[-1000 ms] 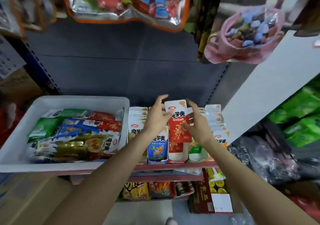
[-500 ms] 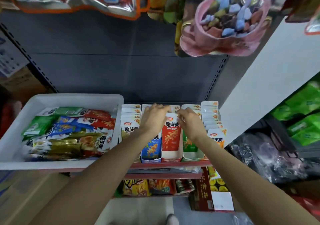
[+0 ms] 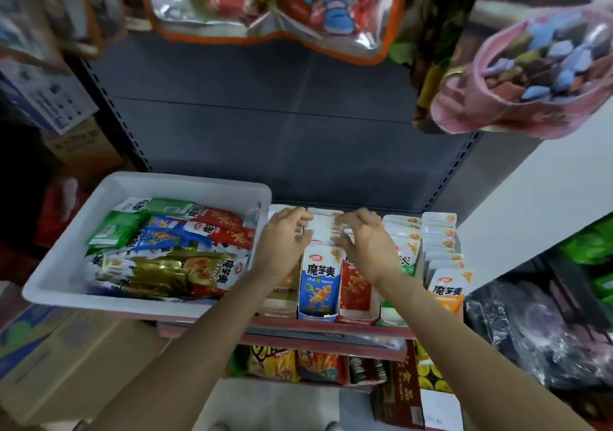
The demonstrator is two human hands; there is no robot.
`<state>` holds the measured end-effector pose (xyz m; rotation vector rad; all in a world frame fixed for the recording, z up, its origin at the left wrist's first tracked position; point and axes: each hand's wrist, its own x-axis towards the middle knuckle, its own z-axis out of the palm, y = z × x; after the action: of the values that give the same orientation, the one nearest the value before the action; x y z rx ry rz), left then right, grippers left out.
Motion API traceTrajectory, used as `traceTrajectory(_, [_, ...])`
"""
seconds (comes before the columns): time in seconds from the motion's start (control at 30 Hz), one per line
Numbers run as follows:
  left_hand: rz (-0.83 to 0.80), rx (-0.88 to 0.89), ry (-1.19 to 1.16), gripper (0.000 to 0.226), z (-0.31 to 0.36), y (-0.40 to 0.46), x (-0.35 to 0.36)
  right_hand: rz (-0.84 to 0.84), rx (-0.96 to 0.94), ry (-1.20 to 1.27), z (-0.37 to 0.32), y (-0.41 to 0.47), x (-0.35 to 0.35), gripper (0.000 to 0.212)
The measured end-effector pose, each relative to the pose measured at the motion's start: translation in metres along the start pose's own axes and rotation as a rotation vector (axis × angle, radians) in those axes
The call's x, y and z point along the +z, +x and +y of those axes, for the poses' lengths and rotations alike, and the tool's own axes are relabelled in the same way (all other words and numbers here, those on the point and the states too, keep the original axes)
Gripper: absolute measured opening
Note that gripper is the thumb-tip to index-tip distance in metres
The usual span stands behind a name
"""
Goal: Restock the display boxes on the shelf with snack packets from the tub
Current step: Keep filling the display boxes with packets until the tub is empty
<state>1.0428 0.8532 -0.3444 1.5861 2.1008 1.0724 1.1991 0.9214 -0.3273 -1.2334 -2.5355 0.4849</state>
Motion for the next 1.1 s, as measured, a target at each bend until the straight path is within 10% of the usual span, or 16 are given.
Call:
traceTrajectory(0.27, [0.112,-0.283,0.152,0.024,-0.101,-0.013,-0.088,-0.247,-0.183,0.148,-0.128,0.044,0.061,0.04])
traceTrajectory(0.67, [-0.517,-0.384,0.458,0.075,-0.201,-0.013,-0.139,-0.521,0.11,0.165,-0.174,0.106,0.168,0.093])
traceTrajectory(1.1, [-0.366,-0.42,0.237,0.059,-0.191,-0.022,-0.145,-0.402,0.077,-0.06,-0.187,0.086,0.179,0.049])
